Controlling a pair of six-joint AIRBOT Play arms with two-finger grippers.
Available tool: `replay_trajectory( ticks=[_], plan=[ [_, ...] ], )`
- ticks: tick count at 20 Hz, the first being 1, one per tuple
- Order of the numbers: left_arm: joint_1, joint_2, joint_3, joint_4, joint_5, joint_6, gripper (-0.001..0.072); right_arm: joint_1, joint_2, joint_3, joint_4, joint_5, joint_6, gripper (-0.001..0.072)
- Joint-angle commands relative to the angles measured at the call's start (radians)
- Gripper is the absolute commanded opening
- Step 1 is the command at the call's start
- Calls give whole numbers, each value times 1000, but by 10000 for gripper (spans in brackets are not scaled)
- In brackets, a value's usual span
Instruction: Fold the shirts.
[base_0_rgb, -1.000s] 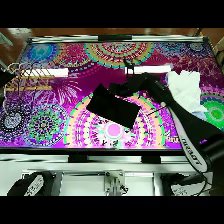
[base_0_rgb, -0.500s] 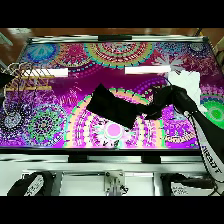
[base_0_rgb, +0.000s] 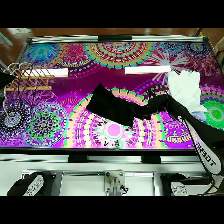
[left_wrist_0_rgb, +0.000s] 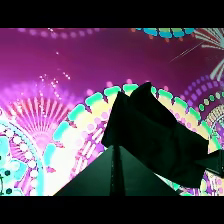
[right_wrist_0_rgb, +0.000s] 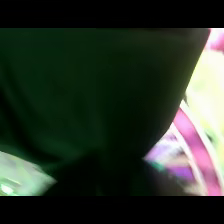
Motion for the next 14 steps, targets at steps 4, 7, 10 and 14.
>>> replay_trajectory(
  ticks=[4,7,10,14],
  plan=[
    [1,-6,0,0,2,0,32,-45,-8,262,72,30,-167,64],
    [1,-5,0,0,-7,0,33,-137,-8,517,69,43,-162,64],
    [1,-5,0,0,-27,0,33,-246,-8,716,63,74,-151,64],
    [1,-3,0,0,-74,0,33,-386,-8,815,58,217,-104,64]
  ],
)
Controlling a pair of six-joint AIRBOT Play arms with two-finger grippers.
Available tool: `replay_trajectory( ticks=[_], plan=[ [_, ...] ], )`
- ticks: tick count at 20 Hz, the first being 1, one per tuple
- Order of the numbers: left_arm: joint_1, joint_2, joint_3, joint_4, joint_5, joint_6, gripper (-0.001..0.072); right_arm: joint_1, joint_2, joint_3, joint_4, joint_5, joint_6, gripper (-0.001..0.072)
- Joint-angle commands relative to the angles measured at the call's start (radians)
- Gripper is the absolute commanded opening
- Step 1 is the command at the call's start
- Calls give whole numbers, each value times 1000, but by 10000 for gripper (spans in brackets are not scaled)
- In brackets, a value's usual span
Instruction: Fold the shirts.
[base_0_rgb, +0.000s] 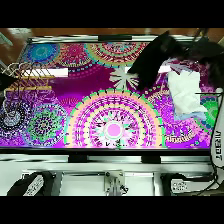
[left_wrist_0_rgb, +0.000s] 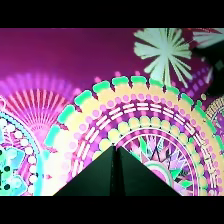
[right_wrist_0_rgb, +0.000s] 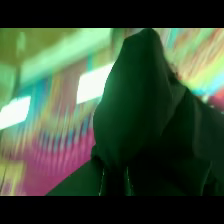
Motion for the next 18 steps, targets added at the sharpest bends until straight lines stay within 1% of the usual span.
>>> replay_trajectory(
  ticks=[1,4,7,12,14,18],
  plan=[
    [1,1,0,0,-46,0,32,-122,0,95,-3,142,42,64],
    [1,0,0,0,-48,0,33,-197,-8,94,-3,240,68,64],
    [1,-1,0,0,-47,0,32,-237,-37,95,1,238,154,64],
    [1,-1,0,0,-47,0,33,-177,-44,97,31,241,214,64],
    [1,-1,0,0,-47,0,33,-121,-44,97,46,210,217,64],
    [1,-1,-1,0,-44,0,33,37,-56,97,34,74,216,64]
  ],
)
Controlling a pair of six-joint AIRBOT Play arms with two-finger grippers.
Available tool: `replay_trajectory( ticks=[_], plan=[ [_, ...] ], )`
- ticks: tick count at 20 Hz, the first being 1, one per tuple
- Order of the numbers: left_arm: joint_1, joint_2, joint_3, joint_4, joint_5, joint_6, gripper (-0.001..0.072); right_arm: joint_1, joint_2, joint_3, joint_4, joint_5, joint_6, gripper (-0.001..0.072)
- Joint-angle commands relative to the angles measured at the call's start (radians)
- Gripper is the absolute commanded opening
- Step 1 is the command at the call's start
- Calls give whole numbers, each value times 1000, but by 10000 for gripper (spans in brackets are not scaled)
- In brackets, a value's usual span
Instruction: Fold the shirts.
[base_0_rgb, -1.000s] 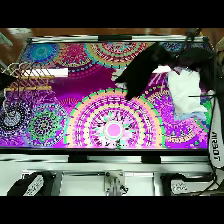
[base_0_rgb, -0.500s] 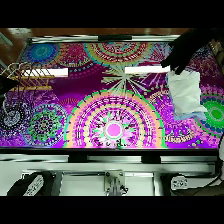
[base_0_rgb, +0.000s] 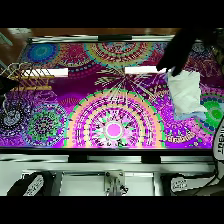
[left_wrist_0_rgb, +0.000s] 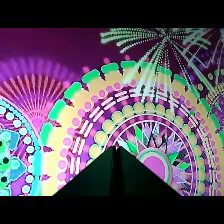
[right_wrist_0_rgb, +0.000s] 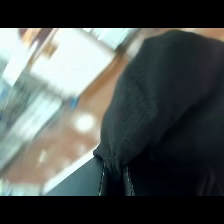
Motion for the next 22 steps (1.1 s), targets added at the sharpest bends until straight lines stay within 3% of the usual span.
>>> replay_trajectory(
  ticks=[1,8,11,15,19,22],
  plan=[
    [1,0,0,0,1,1,33,132,-18,1,-2,-121,8,64],
    [1,0,0,0,0,6,33,333,-114,1,-3,-425,8,64],
    [1,0,-1,0,-2,23,33,340,-148,1,-2,-445,-37,64],
    [1,0,-8,0,-1,24,33,284,-153,1,-1,-212,-130,64],
    [1,0,-50,0,-1,24,33,193,-153,1,1,109,-129,64],
    [1,0,-95,0,-1,23,33,83,-153,1,2,188,-87,64]
  ],
)
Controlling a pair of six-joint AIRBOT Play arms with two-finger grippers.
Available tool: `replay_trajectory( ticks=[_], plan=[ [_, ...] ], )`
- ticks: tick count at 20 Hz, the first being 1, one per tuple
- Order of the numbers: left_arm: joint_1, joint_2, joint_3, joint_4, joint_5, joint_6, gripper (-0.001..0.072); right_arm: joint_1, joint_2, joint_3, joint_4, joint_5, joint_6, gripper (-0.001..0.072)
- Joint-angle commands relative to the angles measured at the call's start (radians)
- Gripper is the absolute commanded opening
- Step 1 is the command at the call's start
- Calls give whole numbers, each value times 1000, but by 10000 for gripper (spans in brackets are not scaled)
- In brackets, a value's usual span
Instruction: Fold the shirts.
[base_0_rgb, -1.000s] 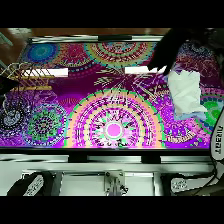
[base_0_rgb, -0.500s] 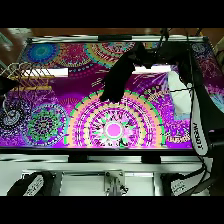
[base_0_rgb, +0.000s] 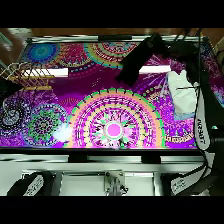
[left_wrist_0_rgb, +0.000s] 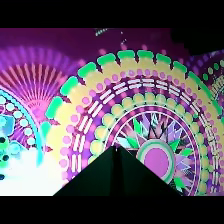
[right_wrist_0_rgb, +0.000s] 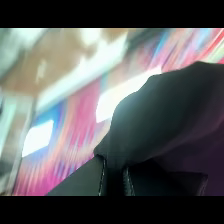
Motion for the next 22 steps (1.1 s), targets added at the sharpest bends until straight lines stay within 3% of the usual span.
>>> replay_trajectory(
  ticks=[1,5,8,10,14,16,22],
  plan=[
    [1,0,-42,0,0,0,33,-124,0,1,1,145,38,64],
    [1,0,-46,0,1,0,33,-277,10,1,0,94,122,64],
    [1,0,-46,0,3,0,32,-375,23,1,-16,-140,170,64],
    [1,2,-46,-1,-1,0,33,-445,60,1,-129,-233,177,64],
    [1,0,-46,-1,5,0,33,-544,123,1,-307,-373,296,64],
    [1,0,-46,-1,4,0,33,-554,131,1,-378,-519,348,64],
    [1,0,-46,-1,5,0,33,-496,133,-2,-401,-930,369,65]
  ],
)
